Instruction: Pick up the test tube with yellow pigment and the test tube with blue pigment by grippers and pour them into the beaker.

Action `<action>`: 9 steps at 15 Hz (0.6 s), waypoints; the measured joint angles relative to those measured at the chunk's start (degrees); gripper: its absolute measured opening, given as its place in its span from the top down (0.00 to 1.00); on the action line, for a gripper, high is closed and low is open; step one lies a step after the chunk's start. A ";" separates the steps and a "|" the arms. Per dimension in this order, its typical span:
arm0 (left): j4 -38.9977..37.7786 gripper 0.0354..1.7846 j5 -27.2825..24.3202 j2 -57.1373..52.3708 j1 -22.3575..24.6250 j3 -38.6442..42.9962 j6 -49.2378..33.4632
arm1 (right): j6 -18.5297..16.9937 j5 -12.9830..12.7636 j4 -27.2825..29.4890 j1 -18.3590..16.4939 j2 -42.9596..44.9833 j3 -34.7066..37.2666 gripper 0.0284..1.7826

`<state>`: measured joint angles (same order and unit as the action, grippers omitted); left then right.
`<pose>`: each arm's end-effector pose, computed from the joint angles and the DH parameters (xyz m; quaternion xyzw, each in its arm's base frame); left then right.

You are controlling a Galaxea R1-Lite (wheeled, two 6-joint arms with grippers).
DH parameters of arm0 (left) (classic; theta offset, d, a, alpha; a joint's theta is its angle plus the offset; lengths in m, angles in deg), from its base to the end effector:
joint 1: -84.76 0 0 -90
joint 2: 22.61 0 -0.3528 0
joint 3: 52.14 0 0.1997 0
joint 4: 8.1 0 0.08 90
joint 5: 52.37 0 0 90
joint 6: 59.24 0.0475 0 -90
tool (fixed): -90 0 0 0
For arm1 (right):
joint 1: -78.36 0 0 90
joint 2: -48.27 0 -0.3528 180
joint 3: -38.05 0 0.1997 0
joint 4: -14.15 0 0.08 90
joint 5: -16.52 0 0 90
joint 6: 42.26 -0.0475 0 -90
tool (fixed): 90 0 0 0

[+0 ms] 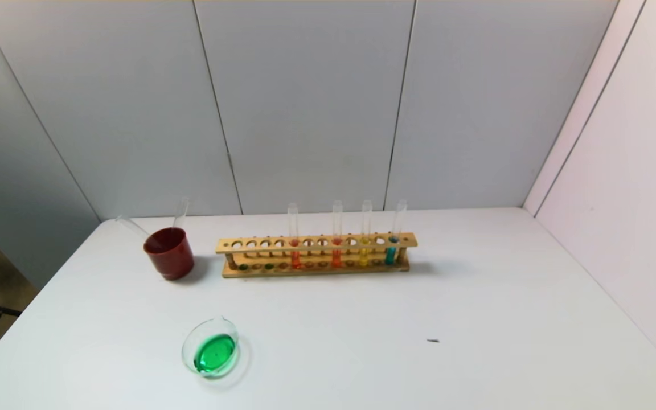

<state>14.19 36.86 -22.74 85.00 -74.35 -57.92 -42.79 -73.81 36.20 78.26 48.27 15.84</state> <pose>-0.0406 -0.0008 0.0752 0.0115 -0.0005 -0.0046 0.9999 -0.0404 -0.0002 0.0758 0.0046 -0.0014 -0.0037 1.0000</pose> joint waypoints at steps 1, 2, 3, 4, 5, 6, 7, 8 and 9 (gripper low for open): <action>0.00 0.02 0.02 0.00 0.00 0.00 0.00 | 0.00 0.00 0.00 0.00 0.00 0.00 0.05; 0.00 0.02 0.00 0.00 0.00 0.00 0.00 | 0.00 -0.02 0.00 0.00 0.00 0.00 0.05; 0.00 0.02 0.02 0.00 0.00 0.00 -0.02 | 0.00 0.00 0.00 0.00 0.00 0.00 0.05; 0.00 0.02 0.00 0.00 0.00 0.00 -0.02 | 0.00 0.00 0.00 0.00 0.00 0.00 0.05; 0.00 0.02 0.00 0.02 0.00 0.00 0.00 | 0.01 0.00 0.00 0.00 0.00 0.00 0.05; 0.00 0.02 0.00 0.02 0.00 0.00 0.00 | 0.00 -0.02 0.00 0.00 0.00 0.00 0.05; 0.00 0.02 0.00 0.02 0.00 0.00 0.00 | 0.06 0.00 0.05 0.00 0.00 0.00 0.05; 0.00 0.02 0.00 0.02 0.00 0.00 -0.02 | 0.37 0.00 0.21 0.00 0.00 0.00 0.05; 0.00 0.02 -0.02 0.02 0.00 0.00 0.00 | 0.39 0.00 0.11 0.00 0.00 0.00 0.05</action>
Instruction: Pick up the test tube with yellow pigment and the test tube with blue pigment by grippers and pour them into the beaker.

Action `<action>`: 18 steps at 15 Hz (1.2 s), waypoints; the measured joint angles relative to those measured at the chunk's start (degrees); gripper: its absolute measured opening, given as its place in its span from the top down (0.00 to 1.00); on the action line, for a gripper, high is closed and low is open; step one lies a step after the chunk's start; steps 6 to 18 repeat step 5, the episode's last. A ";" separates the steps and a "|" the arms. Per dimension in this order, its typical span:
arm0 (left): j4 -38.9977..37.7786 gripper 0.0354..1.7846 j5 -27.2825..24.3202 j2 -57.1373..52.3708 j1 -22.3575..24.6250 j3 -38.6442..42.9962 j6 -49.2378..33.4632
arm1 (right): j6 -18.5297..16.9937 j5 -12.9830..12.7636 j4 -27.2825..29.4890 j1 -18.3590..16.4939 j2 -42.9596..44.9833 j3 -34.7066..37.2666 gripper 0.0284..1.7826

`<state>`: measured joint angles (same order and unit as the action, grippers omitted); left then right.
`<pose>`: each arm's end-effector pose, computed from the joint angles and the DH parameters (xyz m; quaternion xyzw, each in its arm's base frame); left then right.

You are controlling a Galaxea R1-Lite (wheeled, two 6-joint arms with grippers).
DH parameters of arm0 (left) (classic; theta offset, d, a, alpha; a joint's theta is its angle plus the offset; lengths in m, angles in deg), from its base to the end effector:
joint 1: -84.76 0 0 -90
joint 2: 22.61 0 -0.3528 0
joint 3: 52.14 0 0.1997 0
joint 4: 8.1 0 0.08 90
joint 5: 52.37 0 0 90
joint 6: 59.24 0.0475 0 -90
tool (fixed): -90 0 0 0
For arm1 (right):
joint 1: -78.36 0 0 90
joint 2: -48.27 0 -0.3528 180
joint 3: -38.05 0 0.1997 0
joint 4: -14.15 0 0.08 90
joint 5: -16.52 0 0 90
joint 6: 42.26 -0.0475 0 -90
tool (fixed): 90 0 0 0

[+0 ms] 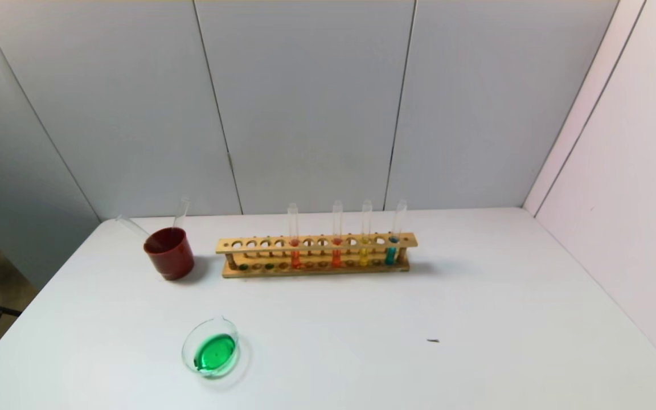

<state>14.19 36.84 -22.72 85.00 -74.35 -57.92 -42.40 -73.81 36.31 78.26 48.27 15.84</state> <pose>-0.0406 -0.0008 0.0752 0.0115 -0.0003 -0.0048 0.9999 -0.0404 -0.0002 0.0756 0.0012 -0.0004 -0.0038 1.0000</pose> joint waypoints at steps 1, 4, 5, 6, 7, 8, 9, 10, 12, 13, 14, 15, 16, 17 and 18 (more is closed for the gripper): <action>0.02 0.02 0.00 0.00 0.00 0.00 0.02 | -0.09 -0.02 -0.09 0.00 0.00 0.00 0.05; 0.00 0.02 0.00 0.00 0.00 0.00 0.00 | -0.35 -0.02 -0.02 0.00 0.00 0.00 0.05; 0.00 0.02 0.02 0.00 0.00 0.00 -0.02 | -0.38 -0.02 -0.02 0.00 0.00 0.00 0.05; 0.00 0.02 0.02 0.00 0.00 0.00 -0.02 | -0.38 -0.02 -0.02 0.00 0.00 0.00 0.05; 0.00 0.02 0.02 0.00 0.00 0.00 -0.02 | -0.38 -0.02 -0.02 0.00 0.00 0.00 0.05; 0.00 0.02 0.02 0.00 0.00 0.00 -0.02 | -0.38 -0.02 -0.02 0.00 0.00 0.00 0.05; 0.00 0.02 0.02 0.00 0.00 0.00 -0.02 | -0.38 -0.02 -0.02 0.00 0.00 0.00 0.05; 0.00 0.02 0.02 0.00 0.00 0.00 -0.02 | -0.38 -0.02 -0.02 0.00 0.00 0.00 0.05; 0.00 0.02 0.02 0.00 0.00 0.00 -0.02 | -0.38 -0.02 -0.02 0.00 0.00 0.00 0.05; 0.00 0.02 0.02 0.00 0.00 0.00 -0.02 | -0.38 -0.02 -0.02 0.00 0.00 0.00 0.05; 0.00 0.02 0.02 0.00 0.00 0.00 -0.02 | -0.38 -0.02 -0.02 0.00 0.00 0.00 0.05; 0.00 0.02 0.02 0.00 0.00 0.00 -0.02 | -0.38 -0.02 -0.02 0.00 0.00 0.00 0.05; 0.00 0.02 0.02 0.00 0.00 0.00 -0.02 | -0.38 -0.02 -0.02 0.00 0.00 0.00 0.05; 0.00 0.02 0.02 0.00 0.00 0.00 -0.02 | -0.38 -0.02 -0.02 0.00 0.00 0.00 0.05; 0.00 0.02 0.02 0.00 0.00 0.00 -0.02 | -0.38 -0.02 -0.02 0.00 0.00 0.00 0.05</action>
